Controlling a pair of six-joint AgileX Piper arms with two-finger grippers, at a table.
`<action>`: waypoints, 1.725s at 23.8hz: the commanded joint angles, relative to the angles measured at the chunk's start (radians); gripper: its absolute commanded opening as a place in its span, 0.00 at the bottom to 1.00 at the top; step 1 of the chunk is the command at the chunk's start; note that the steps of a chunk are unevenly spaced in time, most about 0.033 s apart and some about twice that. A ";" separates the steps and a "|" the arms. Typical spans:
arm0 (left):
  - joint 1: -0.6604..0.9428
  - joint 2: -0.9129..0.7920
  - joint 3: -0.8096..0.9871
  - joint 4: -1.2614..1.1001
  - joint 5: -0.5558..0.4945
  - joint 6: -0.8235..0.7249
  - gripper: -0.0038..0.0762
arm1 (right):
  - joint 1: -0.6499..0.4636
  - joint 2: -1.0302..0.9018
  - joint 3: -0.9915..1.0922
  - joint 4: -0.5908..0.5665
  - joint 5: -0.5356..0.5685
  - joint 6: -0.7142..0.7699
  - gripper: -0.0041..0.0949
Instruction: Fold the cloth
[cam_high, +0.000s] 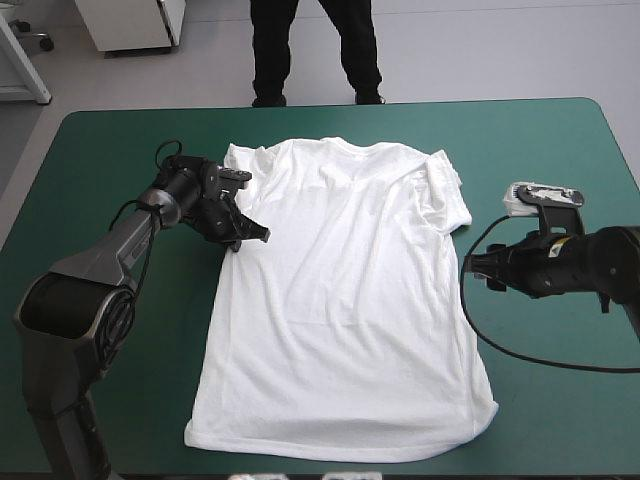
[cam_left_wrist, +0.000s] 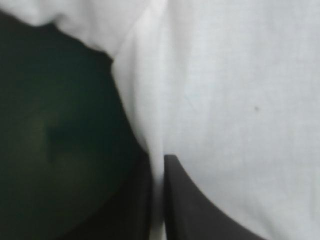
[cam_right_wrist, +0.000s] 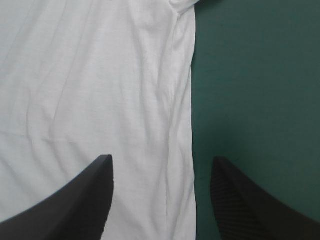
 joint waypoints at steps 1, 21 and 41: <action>-0.027 -0.026 -0.012 -0.064 -0.030 0.005 0.04 | -0.006 0.039 -0.078 0.012 -0.055 -0.040 0.57; -0.027 -0.026 -0.012 -0.064 -0.006 0.005 0.04 | 0.078 0.605 -0.250 -0.077 -0.239 -0.043 0.63; -0.027 -0.134 -0.077 -0.060 0.027 0.017 0.04 | 0.084 0.646 -0.385 -0.080 -0.147 -0.075 0.02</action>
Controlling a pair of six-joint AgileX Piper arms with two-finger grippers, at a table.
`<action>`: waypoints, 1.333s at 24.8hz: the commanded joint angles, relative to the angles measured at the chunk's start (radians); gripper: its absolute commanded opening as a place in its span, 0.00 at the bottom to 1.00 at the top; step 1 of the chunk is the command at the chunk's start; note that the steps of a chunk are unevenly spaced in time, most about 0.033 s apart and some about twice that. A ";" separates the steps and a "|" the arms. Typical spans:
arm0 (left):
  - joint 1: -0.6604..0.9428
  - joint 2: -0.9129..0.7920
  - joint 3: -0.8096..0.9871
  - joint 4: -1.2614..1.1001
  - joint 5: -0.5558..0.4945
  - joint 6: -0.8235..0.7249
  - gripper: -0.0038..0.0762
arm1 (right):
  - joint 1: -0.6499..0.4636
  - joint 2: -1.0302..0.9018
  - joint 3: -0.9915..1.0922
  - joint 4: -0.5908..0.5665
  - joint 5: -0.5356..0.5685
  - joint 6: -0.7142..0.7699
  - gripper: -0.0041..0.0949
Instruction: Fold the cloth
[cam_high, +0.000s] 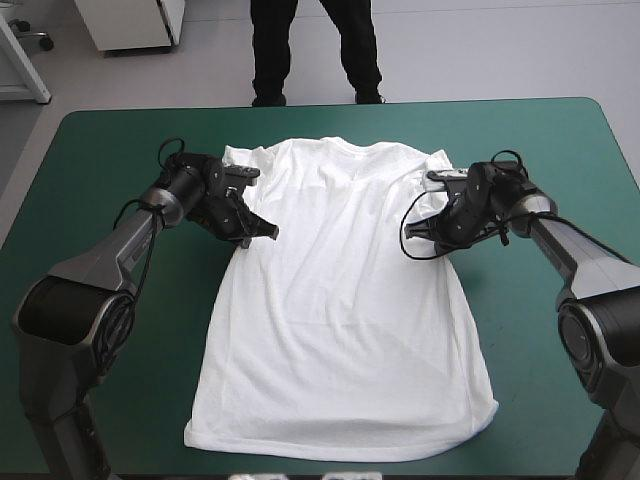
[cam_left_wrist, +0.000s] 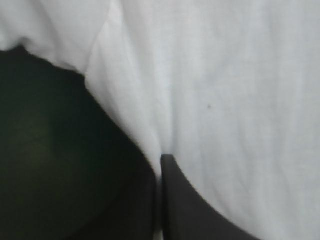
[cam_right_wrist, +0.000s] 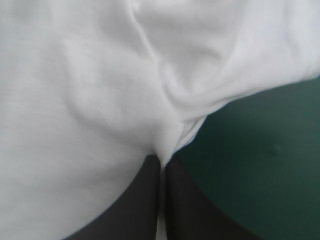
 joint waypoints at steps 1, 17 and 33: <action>-0.007 -0.122 -0.074 -0.020 0.021 0.018 0.04 | 0.001 -0.103 -0.123 -0.036 0.035 -0.005 0.02; -0.007 -0.389 -0.459 0.067 0.134 0.018 0.04 | 0.001 -0.317 -0.557 -0.056 0.242 0.000 0.02; -0.007 -0.402 -0.539 0.095 -0.058 0.020 0.04 | 0.001 -0.298 -0.647 -0.138 0.040 -0.016 0.02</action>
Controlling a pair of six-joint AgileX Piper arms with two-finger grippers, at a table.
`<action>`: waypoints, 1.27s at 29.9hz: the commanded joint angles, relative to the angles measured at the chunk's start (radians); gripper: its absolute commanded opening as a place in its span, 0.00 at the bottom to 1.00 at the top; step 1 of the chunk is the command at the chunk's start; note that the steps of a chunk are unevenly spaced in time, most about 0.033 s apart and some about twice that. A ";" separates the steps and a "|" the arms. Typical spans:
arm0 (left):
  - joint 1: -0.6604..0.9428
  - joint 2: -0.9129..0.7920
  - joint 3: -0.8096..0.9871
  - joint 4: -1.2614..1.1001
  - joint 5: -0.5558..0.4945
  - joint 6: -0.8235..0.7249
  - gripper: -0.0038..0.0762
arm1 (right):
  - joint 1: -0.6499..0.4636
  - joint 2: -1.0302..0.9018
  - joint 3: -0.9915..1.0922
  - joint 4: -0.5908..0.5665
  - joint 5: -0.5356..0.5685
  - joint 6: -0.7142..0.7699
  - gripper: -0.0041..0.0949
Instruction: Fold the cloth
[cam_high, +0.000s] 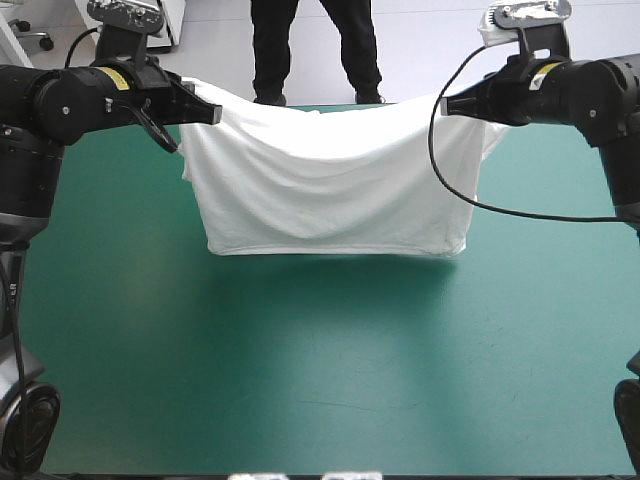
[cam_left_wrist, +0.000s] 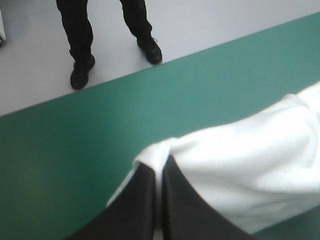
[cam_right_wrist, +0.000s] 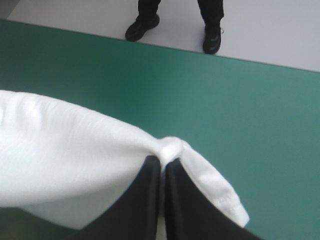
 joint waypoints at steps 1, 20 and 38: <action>-0.002 -0.002 -0.029 0.039 -0.231 -0.001 0.04 | 0.000 0.009 -0.030 -0.065 -0.212 -0.013 0.02; 0.000 0.191 -0.027 0.160 -0.543 -0.045 0.04 | 0.000 0.191 -0.115 -0.128 -0.444 -0.005 0.02; 0.000 -0.113 0.800 0.090 -0.244 -0.102 0.04 | -0.010 -0.029 0.694 0.067 -0.233 -0.068 0.02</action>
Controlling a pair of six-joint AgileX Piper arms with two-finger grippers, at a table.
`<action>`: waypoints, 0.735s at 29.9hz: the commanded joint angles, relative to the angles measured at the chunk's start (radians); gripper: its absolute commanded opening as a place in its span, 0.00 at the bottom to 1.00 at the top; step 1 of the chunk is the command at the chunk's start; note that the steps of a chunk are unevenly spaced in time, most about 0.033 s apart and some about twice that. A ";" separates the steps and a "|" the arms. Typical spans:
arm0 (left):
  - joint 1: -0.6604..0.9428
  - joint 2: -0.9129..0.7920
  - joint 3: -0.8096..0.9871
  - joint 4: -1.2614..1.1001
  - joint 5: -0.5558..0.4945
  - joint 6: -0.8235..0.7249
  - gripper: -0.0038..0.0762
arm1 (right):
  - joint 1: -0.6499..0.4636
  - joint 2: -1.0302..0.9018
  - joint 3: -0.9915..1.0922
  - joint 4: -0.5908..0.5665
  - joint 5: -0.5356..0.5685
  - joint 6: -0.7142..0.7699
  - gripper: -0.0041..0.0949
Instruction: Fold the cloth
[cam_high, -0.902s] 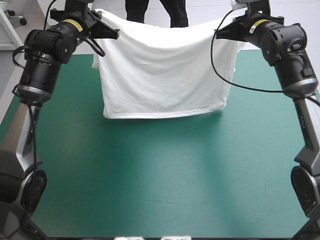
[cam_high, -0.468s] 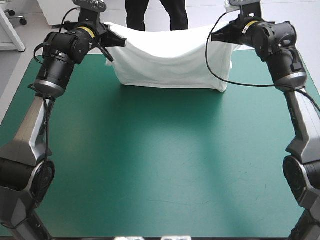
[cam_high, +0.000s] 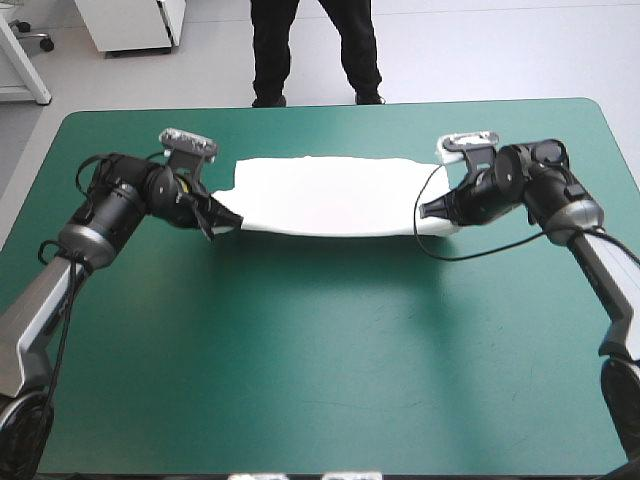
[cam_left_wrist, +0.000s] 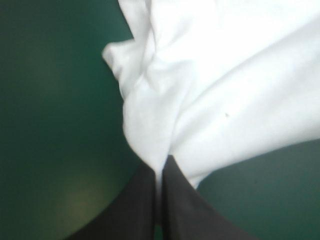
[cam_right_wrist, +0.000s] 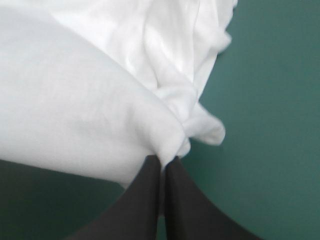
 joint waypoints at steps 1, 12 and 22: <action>0.000 -0.116 0.156 -0.038 -0.024 -0.016 0.04 | -0.005 -0.126 0.149 0.047 -0.049 -0.031 0.02; -0.002 -0.249 0.545 -0.169 -0.026 -0.012 0.04 | -0.005 -0.276 0.498 0.233 -0.016 -0.103 0.02; -0.002 -0.246 0.616 -0.169 -0.015 -0.007 0.11 | -0.005 -0.265 0.523 0.252 0.018 -0.117 0.07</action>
